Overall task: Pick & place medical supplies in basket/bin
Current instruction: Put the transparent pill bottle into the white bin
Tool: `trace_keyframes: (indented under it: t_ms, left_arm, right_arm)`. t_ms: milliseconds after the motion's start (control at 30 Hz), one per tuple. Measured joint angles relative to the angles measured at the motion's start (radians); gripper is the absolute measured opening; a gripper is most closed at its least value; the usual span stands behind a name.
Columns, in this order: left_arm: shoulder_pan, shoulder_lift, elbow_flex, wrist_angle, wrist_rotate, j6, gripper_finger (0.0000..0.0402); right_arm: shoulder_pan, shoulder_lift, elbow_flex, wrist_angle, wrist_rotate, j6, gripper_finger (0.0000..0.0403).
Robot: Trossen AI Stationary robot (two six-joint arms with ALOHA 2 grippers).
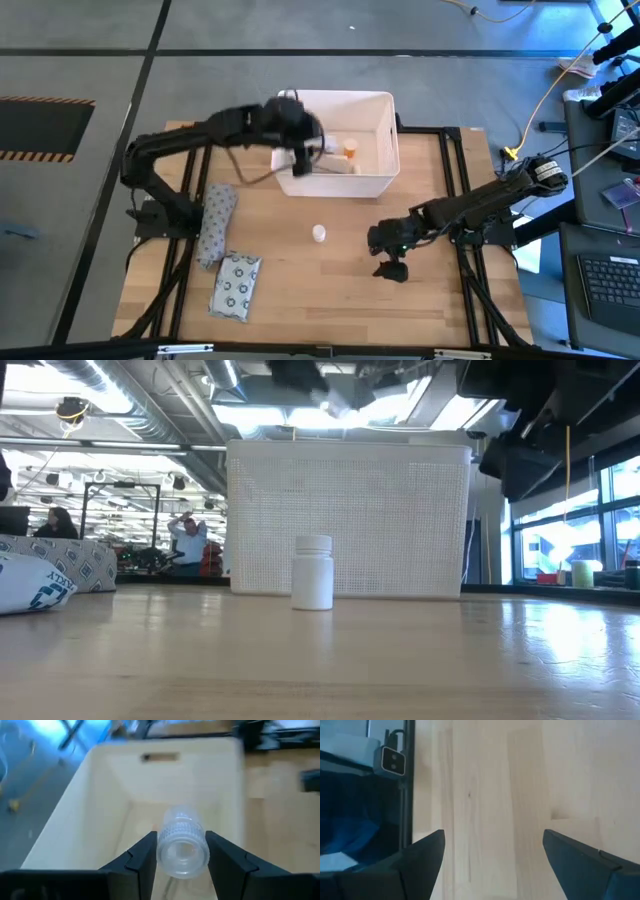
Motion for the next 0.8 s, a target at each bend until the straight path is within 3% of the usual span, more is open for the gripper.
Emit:
trace_keyframes:
  t_ms: [333,500,800]
  left_arm:
    - [0.244,0.148,0.003,-0.044,0.078,-0.075,0.0142]
    - [0.282,0.244,0.023,-0.073,0.117,-0.072,0.0142]
    - [0.287,0.449,0.223,-0.216,0.081,-0.027,0.0142]
  right_arm:
    - [0.044,0.0,0.0,0.004,0.154,-0.016,0.0337]
    - [0.044,0.0,0.0,0.004,0.234,-0.074,0.0337]
    - [0.044,0.001,0.0,0.005,0.266,-0.087,0.0337]
